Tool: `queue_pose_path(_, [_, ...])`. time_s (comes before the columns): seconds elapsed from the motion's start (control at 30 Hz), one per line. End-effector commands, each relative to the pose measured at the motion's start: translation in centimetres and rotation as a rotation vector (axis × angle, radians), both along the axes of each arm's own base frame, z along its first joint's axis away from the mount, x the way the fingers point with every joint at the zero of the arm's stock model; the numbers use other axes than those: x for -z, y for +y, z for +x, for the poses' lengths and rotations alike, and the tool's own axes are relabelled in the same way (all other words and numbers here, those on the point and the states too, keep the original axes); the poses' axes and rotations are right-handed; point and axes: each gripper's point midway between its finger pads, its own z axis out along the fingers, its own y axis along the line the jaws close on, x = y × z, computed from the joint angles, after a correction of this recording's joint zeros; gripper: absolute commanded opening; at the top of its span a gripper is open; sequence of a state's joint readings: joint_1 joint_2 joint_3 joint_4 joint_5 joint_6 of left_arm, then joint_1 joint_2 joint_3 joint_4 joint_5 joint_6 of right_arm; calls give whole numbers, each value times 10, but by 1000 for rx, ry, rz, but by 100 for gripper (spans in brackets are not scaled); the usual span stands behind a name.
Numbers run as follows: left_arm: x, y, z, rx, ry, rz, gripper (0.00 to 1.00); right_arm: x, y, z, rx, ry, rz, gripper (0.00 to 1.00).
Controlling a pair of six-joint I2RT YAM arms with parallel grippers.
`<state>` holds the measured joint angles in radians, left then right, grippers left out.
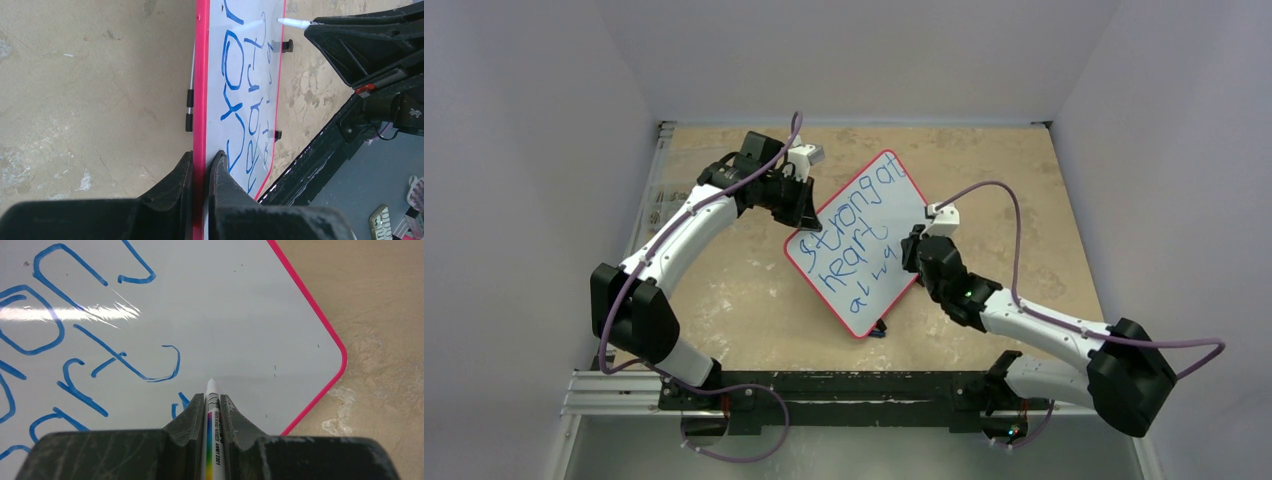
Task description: Write a sentence on the whiteboard
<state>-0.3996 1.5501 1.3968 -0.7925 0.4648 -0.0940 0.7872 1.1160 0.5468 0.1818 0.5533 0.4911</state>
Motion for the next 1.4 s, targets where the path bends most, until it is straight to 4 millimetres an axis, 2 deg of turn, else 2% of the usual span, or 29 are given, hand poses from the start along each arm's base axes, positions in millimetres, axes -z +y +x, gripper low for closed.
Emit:
queue_pose_path(0.0, [41,77,12,-111,-27,402,0,-18,8,15,-10,-53,32,0])
queue_pose_path(0.2, [41,78,13,-112,-27,406,0,-1,5,14,-17,-16,31,0])
queue_pose_path(0.5, [41,78,13,-114,-26,408,0,27,0,-4,-30,58,51,0])
queue_pose_path(0.67, [40,78,13,-115,-28,406,0,35,-5,-10,-20,80,56,0])
queue_pose_path(1.37, [40,77,13,-113,-29,402,0,5,-4,19,12,22,15,0])
